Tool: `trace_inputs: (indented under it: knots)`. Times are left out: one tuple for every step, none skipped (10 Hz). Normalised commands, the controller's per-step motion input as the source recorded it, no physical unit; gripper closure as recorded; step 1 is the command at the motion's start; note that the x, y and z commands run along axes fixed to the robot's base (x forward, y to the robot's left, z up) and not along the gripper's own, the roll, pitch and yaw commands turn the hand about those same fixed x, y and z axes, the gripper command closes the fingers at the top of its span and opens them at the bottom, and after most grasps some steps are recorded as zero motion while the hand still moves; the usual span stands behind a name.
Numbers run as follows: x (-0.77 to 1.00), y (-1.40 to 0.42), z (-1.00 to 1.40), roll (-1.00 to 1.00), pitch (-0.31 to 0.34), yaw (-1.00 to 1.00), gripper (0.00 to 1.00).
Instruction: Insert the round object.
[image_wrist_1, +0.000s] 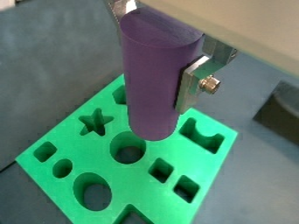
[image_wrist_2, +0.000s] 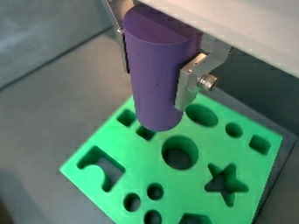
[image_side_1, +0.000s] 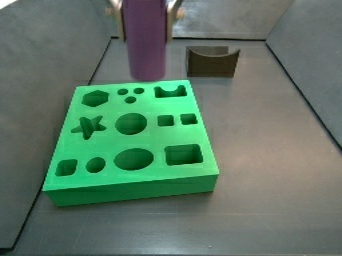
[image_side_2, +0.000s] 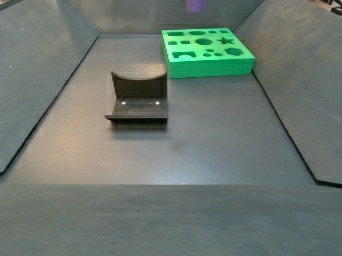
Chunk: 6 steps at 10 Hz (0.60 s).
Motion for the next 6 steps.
trace_inputs:
  knots:
    - [-0.13, -0.01, -0.64, 0.00, -0.139, -0.03, 1.00]
    - [-0.18, -0.09, -0.60, -0.01, -0.200, -0.02, 1.00]
    - [-0.07, -0.19, -0.64, 0.00, -0.240, 0.00, 1.00]
    - [0.00, -0.17, -0.60, 0.31, -0.097, 0.00, 1.00]
    - [0.00, -0.16, -0.48, 0.36, -0.050, 0.00, 1.00]
    - [-0.18, 0.00, -0.31, 0.17, -0.059, 0.00, 1.00]
